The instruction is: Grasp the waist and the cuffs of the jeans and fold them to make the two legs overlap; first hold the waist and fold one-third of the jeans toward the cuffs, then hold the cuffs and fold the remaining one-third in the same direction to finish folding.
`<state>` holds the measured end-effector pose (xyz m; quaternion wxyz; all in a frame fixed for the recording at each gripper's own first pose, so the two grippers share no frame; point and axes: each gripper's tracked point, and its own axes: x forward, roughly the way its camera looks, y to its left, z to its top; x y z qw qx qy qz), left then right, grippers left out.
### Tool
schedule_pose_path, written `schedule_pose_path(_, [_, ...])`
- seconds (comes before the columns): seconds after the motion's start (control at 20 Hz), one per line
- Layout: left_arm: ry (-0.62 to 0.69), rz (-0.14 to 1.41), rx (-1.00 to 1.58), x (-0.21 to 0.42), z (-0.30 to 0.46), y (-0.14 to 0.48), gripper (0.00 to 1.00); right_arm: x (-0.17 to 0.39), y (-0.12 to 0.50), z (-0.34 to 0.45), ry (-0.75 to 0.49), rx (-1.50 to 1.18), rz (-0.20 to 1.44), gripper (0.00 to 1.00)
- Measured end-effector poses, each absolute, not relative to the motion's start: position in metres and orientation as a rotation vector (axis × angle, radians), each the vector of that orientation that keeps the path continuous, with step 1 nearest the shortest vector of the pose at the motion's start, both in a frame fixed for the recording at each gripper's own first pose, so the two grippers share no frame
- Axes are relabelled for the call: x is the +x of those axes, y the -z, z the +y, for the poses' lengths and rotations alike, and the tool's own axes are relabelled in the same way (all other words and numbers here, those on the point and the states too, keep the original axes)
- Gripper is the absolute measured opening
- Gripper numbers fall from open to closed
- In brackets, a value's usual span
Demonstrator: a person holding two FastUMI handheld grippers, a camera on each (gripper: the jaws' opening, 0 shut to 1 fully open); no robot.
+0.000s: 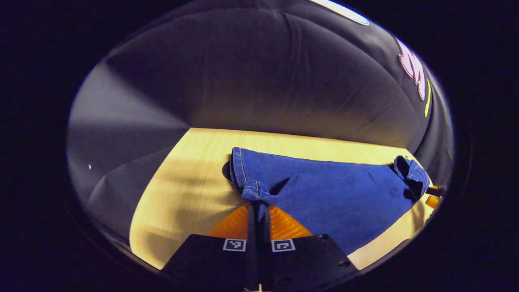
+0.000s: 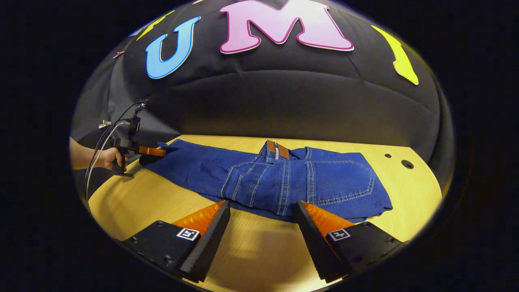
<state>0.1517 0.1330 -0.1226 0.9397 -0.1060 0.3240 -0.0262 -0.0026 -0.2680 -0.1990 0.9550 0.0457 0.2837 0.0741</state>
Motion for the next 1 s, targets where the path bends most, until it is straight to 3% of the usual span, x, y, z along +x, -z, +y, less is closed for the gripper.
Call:
schedule_pose_path(0.15, [0.021, 0.626, -0.226, 0.136, 0.138, 0.099, 0.07, -0.002, 0.179, -0.292, -0.115, 0.091, 0.555, 0.99])
schedule_pose_path(0.55, [0.034, 0.525, -0.339, 0.084, 0.08, -0.094, 0.06, -0.01, 0.1, -0.396, 0.042, 0.015, 0.465, 0.98])
schedule_pose_path(0.75, [0.076, 0.535, -0.329, 0.093, -0.032, -0.119, 0.06, -0.031, 0.07, -0.441, 0.108, 0.007, 0.438, 0.98])
schedule_pose_path(1.0, [0.278, 0.539, -0.401, 0.117, -0.2, -0.146, 0.06, -0.074, 0.044, -0.492, 0.169, -0.022, 0.44, 0.97])
